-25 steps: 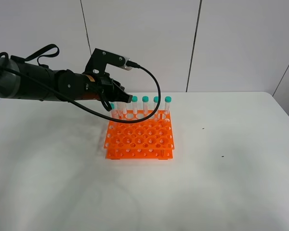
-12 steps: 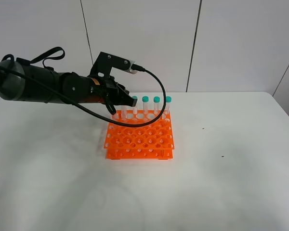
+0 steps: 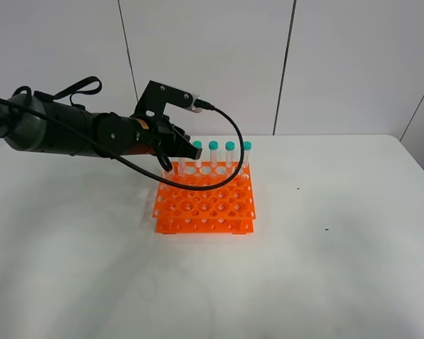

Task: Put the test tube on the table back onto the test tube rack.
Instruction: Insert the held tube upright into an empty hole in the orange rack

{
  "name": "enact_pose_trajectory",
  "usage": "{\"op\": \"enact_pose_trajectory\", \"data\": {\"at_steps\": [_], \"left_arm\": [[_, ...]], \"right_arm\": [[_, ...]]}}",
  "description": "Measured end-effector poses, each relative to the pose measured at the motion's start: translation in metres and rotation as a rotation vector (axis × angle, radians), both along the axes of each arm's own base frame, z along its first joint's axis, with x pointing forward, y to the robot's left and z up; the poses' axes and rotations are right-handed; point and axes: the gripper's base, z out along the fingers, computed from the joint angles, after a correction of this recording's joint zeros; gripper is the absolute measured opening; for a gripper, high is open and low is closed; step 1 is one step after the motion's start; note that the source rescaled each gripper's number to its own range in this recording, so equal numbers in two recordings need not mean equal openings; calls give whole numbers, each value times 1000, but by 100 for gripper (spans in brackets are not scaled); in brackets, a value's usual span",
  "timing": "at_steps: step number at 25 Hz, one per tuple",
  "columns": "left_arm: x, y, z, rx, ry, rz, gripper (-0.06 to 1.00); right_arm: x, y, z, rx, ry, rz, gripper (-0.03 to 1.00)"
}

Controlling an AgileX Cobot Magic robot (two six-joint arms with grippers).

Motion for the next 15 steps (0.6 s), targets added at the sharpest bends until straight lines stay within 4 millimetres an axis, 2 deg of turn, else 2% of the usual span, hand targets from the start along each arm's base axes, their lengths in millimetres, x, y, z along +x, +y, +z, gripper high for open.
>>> {"op": "enact_pose_trajectory", "data": {"at_steps": [6,15], "left_arm": [[0,0,-2,2,4,1,1],[5,-2,-25,-3,44,24,1]], "right_arm": [[0,0,0,0,0,0,100],[0,0,0,0,0,0,100]]}}
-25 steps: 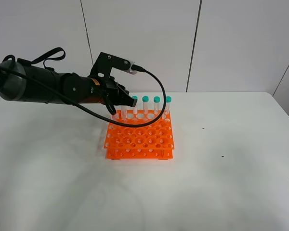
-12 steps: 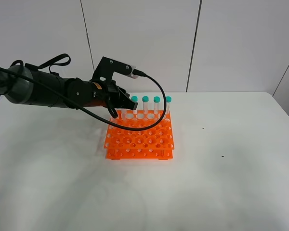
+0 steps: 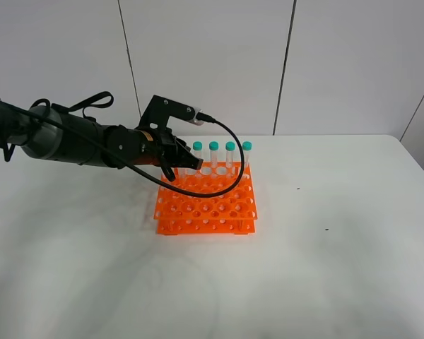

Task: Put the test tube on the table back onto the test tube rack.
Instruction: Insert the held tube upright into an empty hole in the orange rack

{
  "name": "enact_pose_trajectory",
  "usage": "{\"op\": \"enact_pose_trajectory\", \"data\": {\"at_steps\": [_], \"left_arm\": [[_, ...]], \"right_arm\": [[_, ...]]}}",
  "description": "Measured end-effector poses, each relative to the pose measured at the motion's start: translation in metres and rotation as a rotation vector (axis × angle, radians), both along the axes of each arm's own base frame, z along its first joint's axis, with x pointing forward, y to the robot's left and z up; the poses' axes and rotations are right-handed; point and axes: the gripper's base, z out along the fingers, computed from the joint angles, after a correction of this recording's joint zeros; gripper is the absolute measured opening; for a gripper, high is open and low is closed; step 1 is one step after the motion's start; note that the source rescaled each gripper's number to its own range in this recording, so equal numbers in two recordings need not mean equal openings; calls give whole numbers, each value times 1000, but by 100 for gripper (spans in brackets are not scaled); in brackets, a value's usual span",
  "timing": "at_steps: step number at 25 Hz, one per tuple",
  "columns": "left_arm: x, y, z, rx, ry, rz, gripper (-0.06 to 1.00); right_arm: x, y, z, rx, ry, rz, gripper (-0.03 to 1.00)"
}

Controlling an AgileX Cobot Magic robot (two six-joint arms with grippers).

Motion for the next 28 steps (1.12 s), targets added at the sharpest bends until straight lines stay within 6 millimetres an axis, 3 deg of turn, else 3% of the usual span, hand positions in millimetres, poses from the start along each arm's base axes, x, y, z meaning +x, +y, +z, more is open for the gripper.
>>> {"op": "enact_pose_trajectory", "data": {"at_steps": [28], "left_arm": [[-2,2,-12,-37,32,44,1]], "right_arm": [[0,0,0,0,-1,0,100]]}}
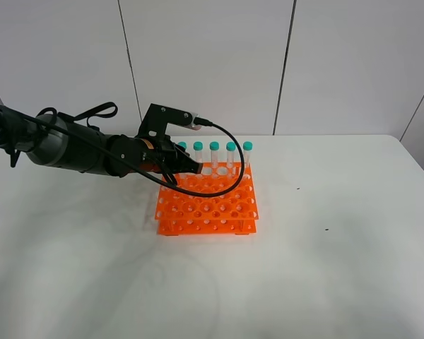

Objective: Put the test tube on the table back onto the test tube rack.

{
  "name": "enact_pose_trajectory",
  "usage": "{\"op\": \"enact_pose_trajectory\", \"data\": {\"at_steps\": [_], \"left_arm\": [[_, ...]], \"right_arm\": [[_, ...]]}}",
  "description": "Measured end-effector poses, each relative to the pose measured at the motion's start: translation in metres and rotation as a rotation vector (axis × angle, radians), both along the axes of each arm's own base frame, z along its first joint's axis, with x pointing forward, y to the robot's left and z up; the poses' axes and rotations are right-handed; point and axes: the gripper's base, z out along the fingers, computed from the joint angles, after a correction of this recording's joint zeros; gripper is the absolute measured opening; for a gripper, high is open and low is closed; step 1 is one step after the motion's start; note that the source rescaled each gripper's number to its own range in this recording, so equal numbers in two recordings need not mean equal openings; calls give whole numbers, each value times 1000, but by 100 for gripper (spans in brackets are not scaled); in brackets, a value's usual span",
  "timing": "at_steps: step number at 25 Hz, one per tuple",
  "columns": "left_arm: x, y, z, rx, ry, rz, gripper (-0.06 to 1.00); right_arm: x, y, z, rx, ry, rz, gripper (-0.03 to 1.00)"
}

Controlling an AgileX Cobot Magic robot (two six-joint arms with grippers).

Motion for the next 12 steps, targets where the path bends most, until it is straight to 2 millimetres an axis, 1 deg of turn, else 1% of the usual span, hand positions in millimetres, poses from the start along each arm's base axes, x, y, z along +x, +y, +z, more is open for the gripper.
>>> {"op": "enact_pose_trajectory", "data": {"at_steps": [2,3,4,6,8,10,12], "left_arm": [[0,0,0,0,0,0,1],[0,0,0,0,0,0,3],[0,0,0,0,0,0,7],[0,0,0,0,0,0,26],[0,0,0,0,0,-1,41],[0,0,0,-1,0,0,48],[0,0,0,-6,3,4,51]], "right_arm": [[0,0,0,0,0,0,100],[0,0,0,0,0,0,100],[0,0,0,0,0,0,100],[0,0,0,0,0,0,100],[0,0,0,0,0,0,100],[0,0,0,0,0,0,100],[0,0,0,0,0,0,100]]}}
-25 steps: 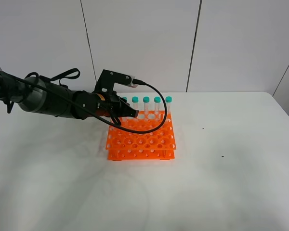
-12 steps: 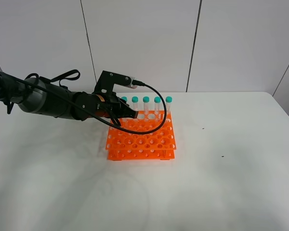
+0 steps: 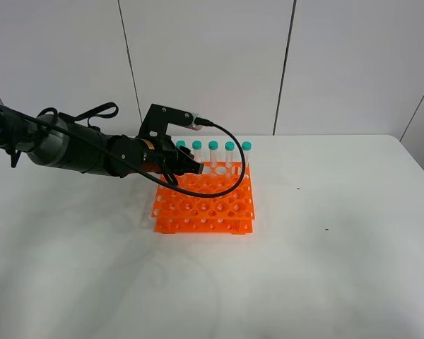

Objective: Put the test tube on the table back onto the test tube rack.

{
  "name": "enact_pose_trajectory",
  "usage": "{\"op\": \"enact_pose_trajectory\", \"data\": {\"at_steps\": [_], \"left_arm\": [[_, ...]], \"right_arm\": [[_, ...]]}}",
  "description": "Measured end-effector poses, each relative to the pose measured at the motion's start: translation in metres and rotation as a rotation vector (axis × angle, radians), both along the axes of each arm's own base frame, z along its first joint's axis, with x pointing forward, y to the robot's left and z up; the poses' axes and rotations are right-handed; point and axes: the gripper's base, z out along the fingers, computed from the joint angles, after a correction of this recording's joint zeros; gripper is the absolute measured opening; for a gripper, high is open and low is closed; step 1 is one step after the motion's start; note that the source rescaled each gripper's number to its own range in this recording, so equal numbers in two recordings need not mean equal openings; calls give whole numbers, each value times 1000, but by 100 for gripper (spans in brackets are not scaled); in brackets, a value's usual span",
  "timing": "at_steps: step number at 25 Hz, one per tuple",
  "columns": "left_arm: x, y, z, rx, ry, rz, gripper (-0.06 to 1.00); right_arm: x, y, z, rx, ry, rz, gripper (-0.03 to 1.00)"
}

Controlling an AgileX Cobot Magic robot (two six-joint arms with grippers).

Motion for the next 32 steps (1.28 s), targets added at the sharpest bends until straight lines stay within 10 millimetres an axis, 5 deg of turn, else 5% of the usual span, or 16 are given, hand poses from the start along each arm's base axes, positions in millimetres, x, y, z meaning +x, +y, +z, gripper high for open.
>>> {"op": "enact_pose_trajectory", "data": {"at_steps": [4,13,15,18,20,24,32], "left_arm": [[-1,1,11,-22,-16,7,51],[-18,8,85,-97,-128,-3,52],[-25,11,95,-84,-105,-23,59],[-38,16,100,-23,11,-68,85],[-45,19,97,26,151,-95,91],[-46,31,99,83,412,-94,94],[-7,82,104,180,693,61,94]], "right_arm": [[0,0,0,0,0,0,100],[0,0,0,0,0,0,100],[0,0,0,0,0,0,100],[0,0,0,0,0,0,100],[0,0,0,0,0,0,100],[0,0,0,0,0,0,100],[0,0,0,0,0,0,100]]}}
